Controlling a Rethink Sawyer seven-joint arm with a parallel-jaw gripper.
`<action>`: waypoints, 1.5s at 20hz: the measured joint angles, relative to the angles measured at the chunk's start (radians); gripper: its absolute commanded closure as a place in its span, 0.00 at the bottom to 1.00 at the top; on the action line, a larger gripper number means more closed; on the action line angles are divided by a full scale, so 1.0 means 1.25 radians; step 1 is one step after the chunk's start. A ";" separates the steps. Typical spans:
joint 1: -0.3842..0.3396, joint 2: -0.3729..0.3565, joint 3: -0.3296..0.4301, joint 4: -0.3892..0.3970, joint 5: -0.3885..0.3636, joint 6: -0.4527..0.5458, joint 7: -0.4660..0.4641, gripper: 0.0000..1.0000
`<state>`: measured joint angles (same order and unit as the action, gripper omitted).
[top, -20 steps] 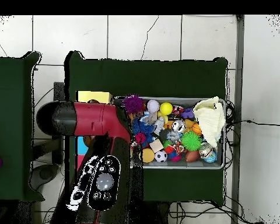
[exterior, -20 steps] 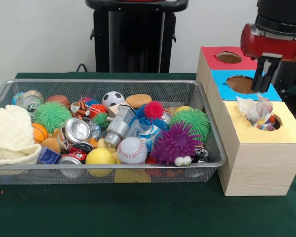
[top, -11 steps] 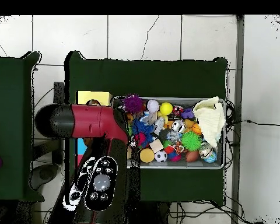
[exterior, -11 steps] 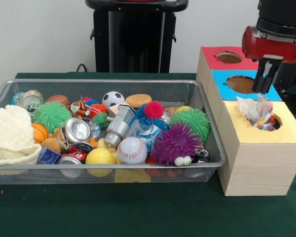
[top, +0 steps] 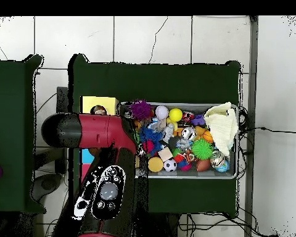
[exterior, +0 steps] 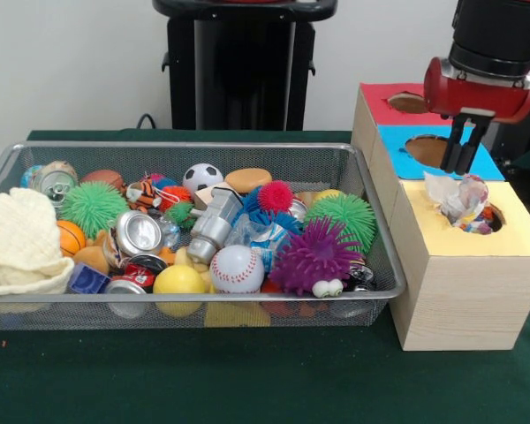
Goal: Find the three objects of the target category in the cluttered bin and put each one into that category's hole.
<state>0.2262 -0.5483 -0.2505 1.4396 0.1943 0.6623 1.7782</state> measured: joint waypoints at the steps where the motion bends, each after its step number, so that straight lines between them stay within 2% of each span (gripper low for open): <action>1: 0.000 0.005 0.000 0.001 0.000 -0.011 0.000 1.00; 14: -0.031 0.036 0.030 0.003 0.001 -0.116 0.000 1.00; 30: -0.048 0.037 0.060 0.003 0.000 -0.141 0.000 1.00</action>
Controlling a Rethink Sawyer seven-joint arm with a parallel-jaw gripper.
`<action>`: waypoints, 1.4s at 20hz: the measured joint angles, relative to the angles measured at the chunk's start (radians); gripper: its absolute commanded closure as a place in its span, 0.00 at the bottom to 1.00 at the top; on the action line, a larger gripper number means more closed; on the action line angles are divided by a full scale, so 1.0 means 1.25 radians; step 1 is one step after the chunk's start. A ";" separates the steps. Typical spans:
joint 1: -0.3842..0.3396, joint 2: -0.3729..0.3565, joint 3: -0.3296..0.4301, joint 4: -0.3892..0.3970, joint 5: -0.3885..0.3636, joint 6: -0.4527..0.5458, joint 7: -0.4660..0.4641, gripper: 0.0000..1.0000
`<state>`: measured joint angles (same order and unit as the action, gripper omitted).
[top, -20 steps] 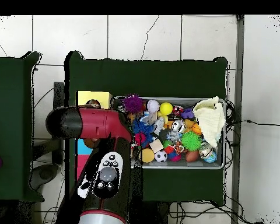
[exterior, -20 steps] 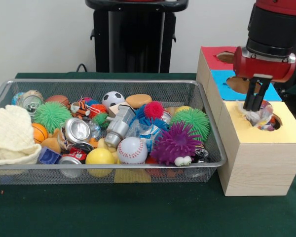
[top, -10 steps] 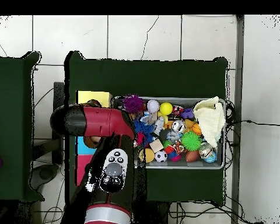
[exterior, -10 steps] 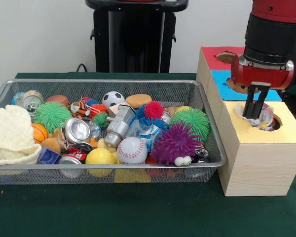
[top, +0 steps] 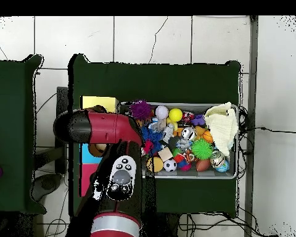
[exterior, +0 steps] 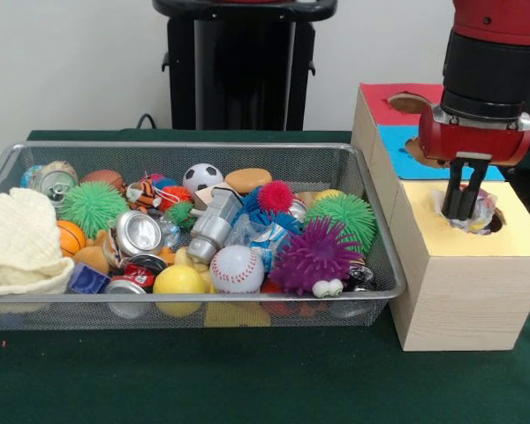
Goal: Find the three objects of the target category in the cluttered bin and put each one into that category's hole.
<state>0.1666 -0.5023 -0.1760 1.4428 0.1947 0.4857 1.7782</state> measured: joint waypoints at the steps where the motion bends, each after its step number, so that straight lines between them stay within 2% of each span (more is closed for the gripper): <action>1: 0.002 0.002 0.000 0.000 0.000 -0.002 0.000 1.00; 16: 0.026 0.057 -0.003 -0.012 -0.002 -0.024 0.000 1.00; 28: 0.026 0.068 -0.003 -0.016 -0.002 -0.052 0.000 1.00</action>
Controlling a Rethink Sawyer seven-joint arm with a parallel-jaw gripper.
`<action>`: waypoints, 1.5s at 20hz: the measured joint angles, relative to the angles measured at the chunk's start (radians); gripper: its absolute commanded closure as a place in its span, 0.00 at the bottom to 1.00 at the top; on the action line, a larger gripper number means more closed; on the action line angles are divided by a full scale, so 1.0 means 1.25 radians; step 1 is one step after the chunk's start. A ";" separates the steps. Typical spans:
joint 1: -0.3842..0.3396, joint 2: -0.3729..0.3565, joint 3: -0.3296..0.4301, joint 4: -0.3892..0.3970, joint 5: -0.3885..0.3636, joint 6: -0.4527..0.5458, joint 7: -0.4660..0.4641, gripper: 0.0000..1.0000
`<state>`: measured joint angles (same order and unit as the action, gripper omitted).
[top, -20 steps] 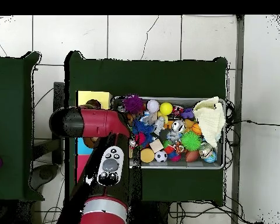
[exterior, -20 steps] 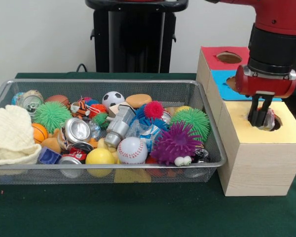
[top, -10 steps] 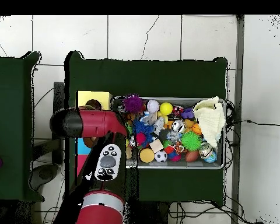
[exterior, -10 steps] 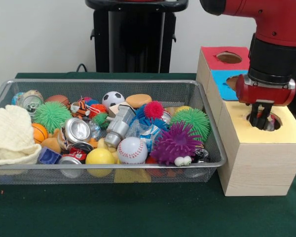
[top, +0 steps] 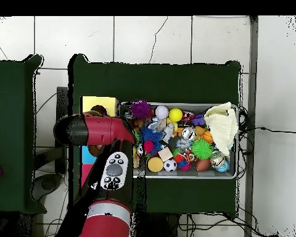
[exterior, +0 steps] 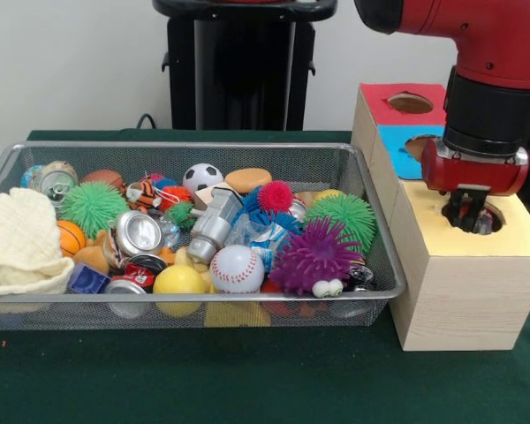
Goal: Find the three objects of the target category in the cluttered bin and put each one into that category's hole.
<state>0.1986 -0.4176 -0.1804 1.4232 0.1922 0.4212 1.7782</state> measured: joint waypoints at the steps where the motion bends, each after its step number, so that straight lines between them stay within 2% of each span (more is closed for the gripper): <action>1: 0.000 0.002 0.000 -0.002 0.000 -0.002 0.000 1.00; 12: -0.004 0.027 0.000 -0.029 0.000 -0.038 0.000 1.00; 27: -0.003 0.031 -0.004 -0.035 0.000 -0.042 0.000 1.00; 30: 0.006 0.028 -0.020 -0.035 0.000 -0.017 0.000 1.00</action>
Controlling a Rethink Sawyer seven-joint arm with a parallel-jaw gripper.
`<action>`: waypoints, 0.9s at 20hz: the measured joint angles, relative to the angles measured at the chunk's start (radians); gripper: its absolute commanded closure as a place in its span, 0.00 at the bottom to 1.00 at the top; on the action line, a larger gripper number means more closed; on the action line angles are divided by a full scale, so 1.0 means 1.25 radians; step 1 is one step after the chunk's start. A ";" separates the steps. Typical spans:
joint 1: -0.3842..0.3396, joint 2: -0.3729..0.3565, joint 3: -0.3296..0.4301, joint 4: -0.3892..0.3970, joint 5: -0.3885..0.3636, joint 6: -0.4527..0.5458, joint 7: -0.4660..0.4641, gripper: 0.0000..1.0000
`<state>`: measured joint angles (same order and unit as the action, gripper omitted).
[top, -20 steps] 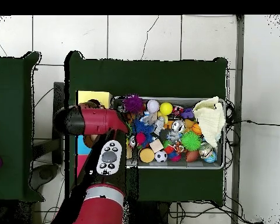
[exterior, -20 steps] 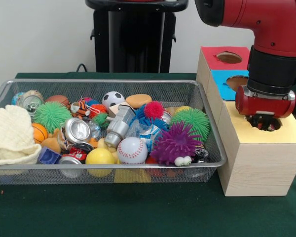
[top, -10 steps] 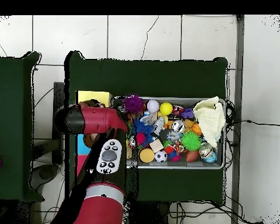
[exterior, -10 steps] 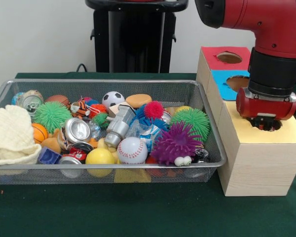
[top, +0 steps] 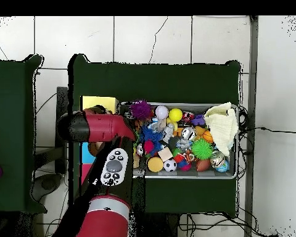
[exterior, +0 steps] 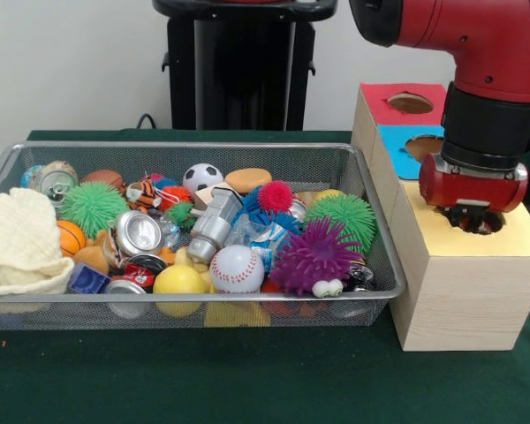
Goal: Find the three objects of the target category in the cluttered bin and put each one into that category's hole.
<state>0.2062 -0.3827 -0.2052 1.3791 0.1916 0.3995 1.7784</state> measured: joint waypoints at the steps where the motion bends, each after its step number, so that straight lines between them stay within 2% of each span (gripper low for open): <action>1: 0.005 -0.004 -0.007 -0.001 0.000 0.021 0.000 1.00; 2: 0.009 -0.007 -0.014 -0.001 0.000 0.043 0.000 1.00; 3: 0.019 -0.018 -0.025 -0.006 0.000 0.098 0.000 1.00; 5: 0.024 -0.026 -0.029 -0.014 0.000 0.132 0.000 1.00; 9: 0.035 -0.058 -0.047 -0.046 -0.003 0.250 0.000 1.00; 16: 0.035 -0.095 -0.068 -0.076 -0.003 0.332 0.000 1.00; 18: 0.035 -0.101 -0.070 -0.082 -0.003 0.335 0.000 1.00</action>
<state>0.2495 -0.5094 -0.2930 1.2768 0.1873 0.8183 1.7784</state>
